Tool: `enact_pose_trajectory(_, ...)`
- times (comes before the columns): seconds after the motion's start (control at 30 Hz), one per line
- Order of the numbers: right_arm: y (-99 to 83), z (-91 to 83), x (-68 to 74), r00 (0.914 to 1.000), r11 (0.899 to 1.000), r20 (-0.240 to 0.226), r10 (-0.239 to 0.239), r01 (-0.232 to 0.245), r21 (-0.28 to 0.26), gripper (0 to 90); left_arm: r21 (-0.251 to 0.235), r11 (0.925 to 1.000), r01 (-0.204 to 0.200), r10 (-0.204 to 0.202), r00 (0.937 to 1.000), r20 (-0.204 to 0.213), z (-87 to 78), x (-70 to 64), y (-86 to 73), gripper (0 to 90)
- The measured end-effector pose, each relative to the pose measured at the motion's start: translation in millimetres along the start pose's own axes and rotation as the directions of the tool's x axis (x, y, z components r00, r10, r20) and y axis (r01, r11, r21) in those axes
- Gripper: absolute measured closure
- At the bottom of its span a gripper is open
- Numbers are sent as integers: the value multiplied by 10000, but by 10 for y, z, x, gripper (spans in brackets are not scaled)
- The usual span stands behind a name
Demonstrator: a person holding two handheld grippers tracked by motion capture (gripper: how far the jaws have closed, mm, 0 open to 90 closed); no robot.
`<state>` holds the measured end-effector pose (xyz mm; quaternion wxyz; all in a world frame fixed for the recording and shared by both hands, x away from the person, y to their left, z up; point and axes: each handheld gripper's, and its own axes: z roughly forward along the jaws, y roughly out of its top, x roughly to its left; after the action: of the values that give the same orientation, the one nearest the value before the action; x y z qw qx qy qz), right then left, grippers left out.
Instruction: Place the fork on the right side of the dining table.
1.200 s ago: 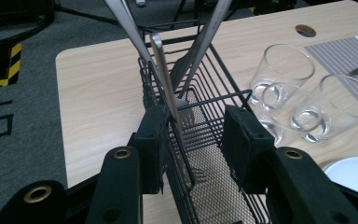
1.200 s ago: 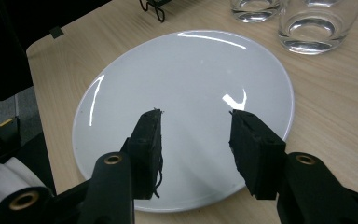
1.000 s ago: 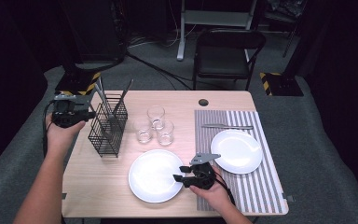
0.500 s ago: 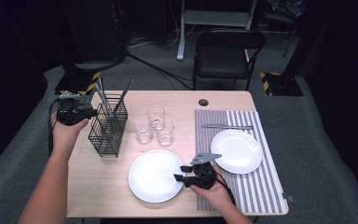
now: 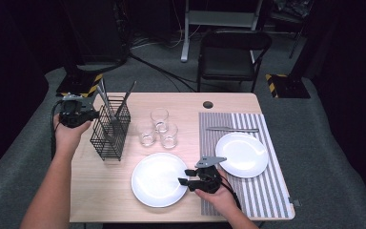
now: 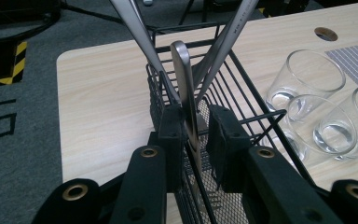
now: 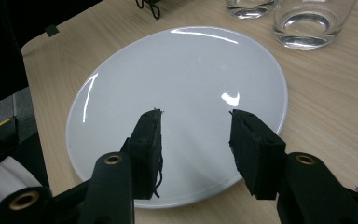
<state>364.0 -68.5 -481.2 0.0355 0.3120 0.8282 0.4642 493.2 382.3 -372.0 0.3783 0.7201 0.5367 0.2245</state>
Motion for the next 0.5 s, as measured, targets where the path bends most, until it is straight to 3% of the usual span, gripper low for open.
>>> enact_pose_trajectory(0.43, -2, -6, -6, 10000, 10000, 35, 23, -23, -17, 534, -77, 9998, 209, -209, 9998, 16, 79, 2, -7, 780)
enact_pose_trajectory(0.5, -3, -7, -3, 10000, 10000, 39, 68, -68, -3, 534, -42, 9999, 101, -101, 9999, -62, 91, 6, -11, 782)
